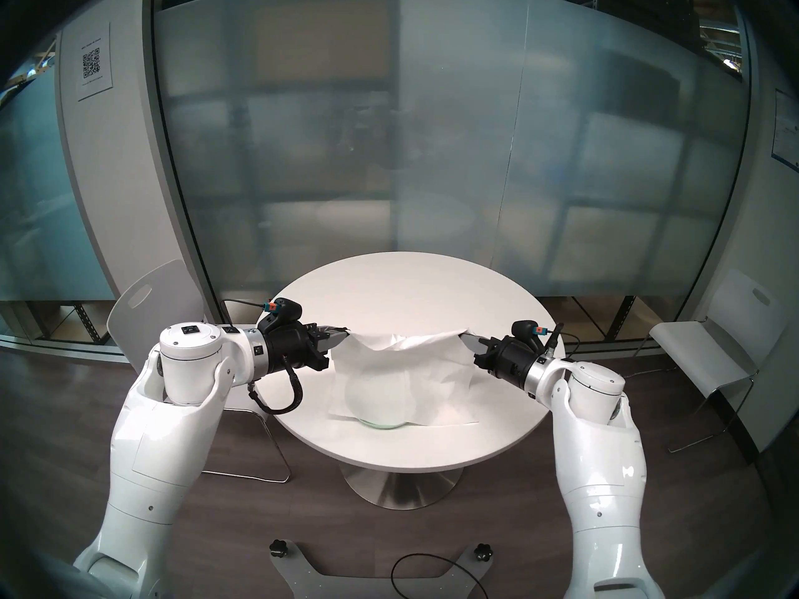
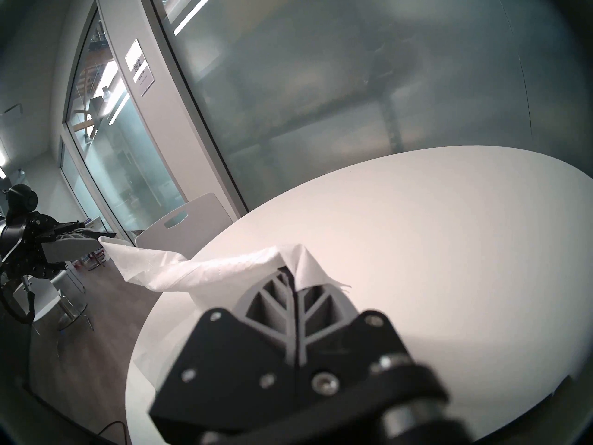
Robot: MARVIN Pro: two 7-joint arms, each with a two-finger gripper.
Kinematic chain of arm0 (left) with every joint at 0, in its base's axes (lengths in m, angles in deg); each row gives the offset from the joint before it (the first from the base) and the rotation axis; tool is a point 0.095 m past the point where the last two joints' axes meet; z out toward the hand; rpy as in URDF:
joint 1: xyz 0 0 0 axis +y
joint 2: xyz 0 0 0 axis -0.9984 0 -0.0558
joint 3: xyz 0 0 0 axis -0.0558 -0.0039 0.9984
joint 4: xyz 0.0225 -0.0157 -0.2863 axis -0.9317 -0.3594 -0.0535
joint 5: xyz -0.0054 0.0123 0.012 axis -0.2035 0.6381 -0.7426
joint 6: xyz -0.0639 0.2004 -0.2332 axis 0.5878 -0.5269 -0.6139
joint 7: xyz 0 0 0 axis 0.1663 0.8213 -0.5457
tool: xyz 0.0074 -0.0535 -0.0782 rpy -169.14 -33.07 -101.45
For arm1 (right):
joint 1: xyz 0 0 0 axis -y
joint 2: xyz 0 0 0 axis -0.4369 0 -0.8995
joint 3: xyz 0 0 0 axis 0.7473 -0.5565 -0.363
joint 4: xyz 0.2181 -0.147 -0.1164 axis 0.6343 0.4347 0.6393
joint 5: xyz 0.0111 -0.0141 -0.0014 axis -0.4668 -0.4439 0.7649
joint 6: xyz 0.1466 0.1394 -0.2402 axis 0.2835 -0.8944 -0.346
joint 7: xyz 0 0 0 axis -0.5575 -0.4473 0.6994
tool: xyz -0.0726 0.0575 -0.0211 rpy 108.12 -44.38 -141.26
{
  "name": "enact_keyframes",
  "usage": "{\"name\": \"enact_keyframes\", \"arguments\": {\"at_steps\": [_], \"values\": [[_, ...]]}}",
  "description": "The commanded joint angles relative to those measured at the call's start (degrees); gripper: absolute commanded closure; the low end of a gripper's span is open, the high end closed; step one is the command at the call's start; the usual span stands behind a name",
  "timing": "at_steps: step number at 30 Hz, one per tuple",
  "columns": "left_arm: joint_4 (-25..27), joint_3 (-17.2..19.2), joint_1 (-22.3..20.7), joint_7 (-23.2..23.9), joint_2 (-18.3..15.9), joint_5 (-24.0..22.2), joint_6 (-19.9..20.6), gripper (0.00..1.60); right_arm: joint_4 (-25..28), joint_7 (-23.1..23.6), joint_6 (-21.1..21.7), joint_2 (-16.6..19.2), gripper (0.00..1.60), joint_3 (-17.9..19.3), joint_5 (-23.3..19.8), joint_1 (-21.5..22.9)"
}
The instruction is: Fold the napkin in half twice and place it beside the plate
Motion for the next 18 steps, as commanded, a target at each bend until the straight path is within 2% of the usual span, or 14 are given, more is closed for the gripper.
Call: {"name": "enact_keyframes", "arguments": {"at_steps": [1,18], "values": [[-0.05,-0.45,0.21,0.35,-0.47,0.37,-1.30,1.60,1.41,0.76,-1.64,0.18,1.60,0.00,-0.16,0.27],[1.34,-1.12,3.77,1.70,-1.98,1.33,-1.67,1.60,4.22,1.15,-1.42,0.47,1.60,-0.11,0.53,-4.97]]}}
